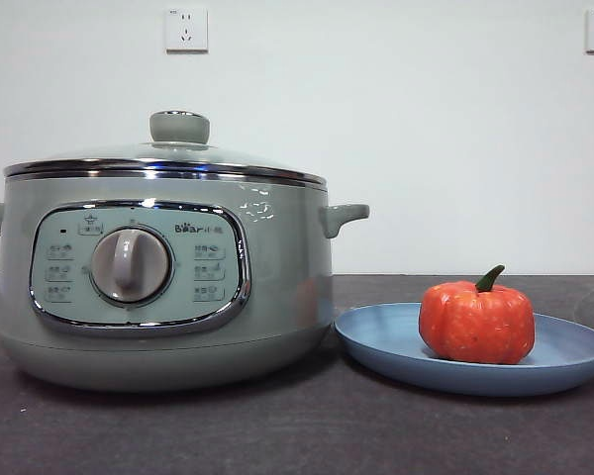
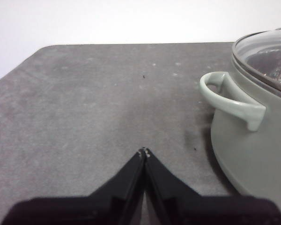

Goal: Take the pumpkin out from the steamer,put the pumpkin in the blue plate,close the lid

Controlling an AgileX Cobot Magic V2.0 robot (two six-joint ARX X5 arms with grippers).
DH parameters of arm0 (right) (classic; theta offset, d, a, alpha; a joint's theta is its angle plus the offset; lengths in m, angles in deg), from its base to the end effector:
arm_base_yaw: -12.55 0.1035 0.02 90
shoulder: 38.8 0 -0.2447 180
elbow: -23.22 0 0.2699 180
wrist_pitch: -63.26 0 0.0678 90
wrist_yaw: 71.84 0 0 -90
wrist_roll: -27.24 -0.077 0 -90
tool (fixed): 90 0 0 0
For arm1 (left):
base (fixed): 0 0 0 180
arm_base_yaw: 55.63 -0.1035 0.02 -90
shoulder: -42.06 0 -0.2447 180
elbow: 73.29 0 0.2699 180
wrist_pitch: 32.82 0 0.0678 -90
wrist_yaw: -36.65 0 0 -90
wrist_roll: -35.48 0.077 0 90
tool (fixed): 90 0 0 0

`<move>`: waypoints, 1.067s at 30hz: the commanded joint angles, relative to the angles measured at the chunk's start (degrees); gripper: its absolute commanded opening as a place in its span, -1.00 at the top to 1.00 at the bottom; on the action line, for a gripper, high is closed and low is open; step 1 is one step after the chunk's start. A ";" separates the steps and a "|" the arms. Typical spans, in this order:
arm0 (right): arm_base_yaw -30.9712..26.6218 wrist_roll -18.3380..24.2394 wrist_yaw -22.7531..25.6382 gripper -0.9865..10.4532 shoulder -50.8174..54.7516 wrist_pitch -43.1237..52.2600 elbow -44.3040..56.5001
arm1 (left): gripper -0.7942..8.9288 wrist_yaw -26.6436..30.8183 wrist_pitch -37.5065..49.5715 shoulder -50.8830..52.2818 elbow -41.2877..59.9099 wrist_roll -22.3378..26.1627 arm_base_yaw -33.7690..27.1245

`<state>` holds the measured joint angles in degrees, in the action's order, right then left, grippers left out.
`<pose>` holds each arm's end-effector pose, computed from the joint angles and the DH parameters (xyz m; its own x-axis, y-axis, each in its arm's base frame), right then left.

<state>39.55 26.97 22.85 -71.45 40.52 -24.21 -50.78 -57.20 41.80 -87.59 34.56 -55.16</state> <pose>0.1972 0.0934 0.2844 0.9166 0.3753 -0.1380 -0.3797 0.9251 -0.0067 0.1795 0.0020 0.1441 0.9831 0.0368 -0.1793 -0.0388 0.9992 -0.0077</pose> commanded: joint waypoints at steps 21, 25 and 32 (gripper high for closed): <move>0.04 -0.70 0.17 0.86 0.07 0.17 0.46 | 0.84 0.13 0.04 0.17 0.90 -1.18 -0.17; 0.04 -0.63 0.15 0.86 0.07 0.17 0.46 | 0.84 0.13 0.04 0.17 0.87 -1.18 -0.17; -0.24 7.21 0.22 0.86 1.77 -1.95 0.46 | 0.84 0.11 0.04 0.17 0.87 -1.18 -0.17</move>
<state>39.49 32.54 22.87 -70.51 38.56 -24.21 -50.76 -57.15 41.80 -87.55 33.90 -55.16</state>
